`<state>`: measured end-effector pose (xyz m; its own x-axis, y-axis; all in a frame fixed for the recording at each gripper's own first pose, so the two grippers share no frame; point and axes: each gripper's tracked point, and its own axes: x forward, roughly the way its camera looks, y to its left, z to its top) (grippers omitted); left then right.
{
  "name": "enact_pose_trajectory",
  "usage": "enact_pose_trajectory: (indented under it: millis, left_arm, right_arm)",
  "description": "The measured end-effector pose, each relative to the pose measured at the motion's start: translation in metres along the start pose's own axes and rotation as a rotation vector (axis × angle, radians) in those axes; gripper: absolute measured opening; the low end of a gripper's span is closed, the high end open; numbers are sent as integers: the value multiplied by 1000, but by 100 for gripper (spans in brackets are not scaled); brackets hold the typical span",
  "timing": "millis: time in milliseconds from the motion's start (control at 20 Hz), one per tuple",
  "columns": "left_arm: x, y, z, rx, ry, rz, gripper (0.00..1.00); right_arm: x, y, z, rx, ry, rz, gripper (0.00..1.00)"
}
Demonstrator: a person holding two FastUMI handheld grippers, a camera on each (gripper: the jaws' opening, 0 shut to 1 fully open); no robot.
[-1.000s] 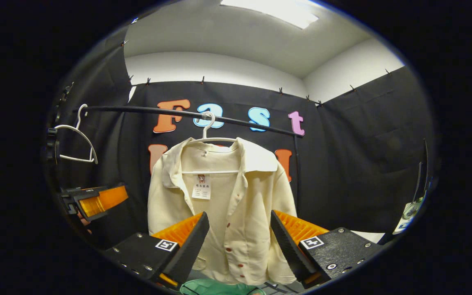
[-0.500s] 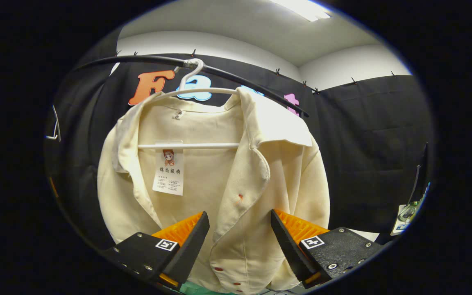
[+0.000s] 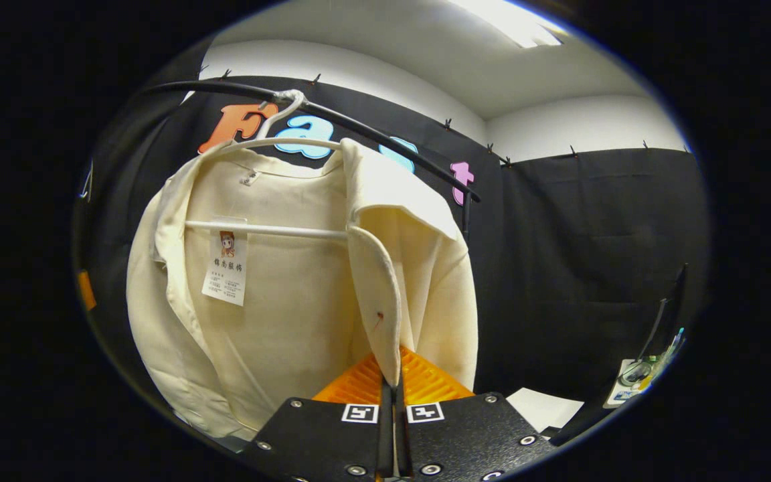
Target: Grasp the clothes on the hanger with both hands and then place them into the laundry hamper below.
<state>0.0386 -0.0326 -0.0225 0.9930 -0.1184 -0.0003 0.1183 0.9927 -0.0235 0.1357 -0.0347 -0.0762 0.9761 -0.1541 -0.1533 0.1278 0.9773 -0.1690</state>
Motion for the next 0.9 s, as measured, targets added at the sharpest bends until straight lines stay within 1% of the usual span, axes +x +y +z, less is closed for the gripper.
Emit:
enact_pose_trajectory:
  millis: [50, 100, 150, 200, 250, 300, 350, 450, 550, 600, 650, 700, 750, 800, 900]
  left_arm:
    - [11, -3, -3, -2, -5, 12, 100]
    - [24, -10, -5, -4, -14, 10, 97]
    - [36, -21, -11, -7, -14, -2, 100]
    - [47, -32, -18, -10, -17, -18, 96]
    - [54, -41, -24, -7, -19, -27, 97]
    - [62, -46, -31, 14, -37, -19, 96]
    - [75, -44, -38, 53, -52, 13, 97]
    - [93, -31, -48, 124, -73, 108, 97]
    - [104, -18, -59, 156, -70, 178, 97]
    - [109, -8, -62, 184, -68, 209, 97]
    - [112, 7, -59, 223, -85, 258, 97]
    - [113, 19, -54, 258, -104, 295, 94]
    - [114, 23, -53, 281, -112, 303, 99]
    - [112, 28, -54, 304, -103, 306, 91]
    - [110, 37, -50, 336, -92, 295, 53]
  right_arm:
    - [-5, -2, 5, -6, -14, 6, 1]
    - [-10, -4, 11, -8, -24, 14, 0]
    - [-15, -2, 16, -3, -24, 29, 0]
    - [-19, -2, 20, 0, -23, 44, 0]
    - [-22, -3, 21, 1, -24, 50, 0]
    - [-24, -5, 22, 2, -26, 56, 0]
    - [-25, -5, 23, 4, -28, 64, 0]
    - [-25, -3, 23, 11, -25, 79, 0]
    - [-26, -3, 24, 24, -24, 91, 0]
    - [-27, -4, 24, 27, -24, 95, 0]
    - [-27, -4, 25, 28, -25, 98, 0]
    - [-28, -4, 25, 30, -27, 101, 0]
    - [-29, -4, 25, 33, -25, 105, 0]
    - [-30, -4, 25, 39, -25, 109, 0]
    - [-32, -2, 28, 50, -32, 114, 0]
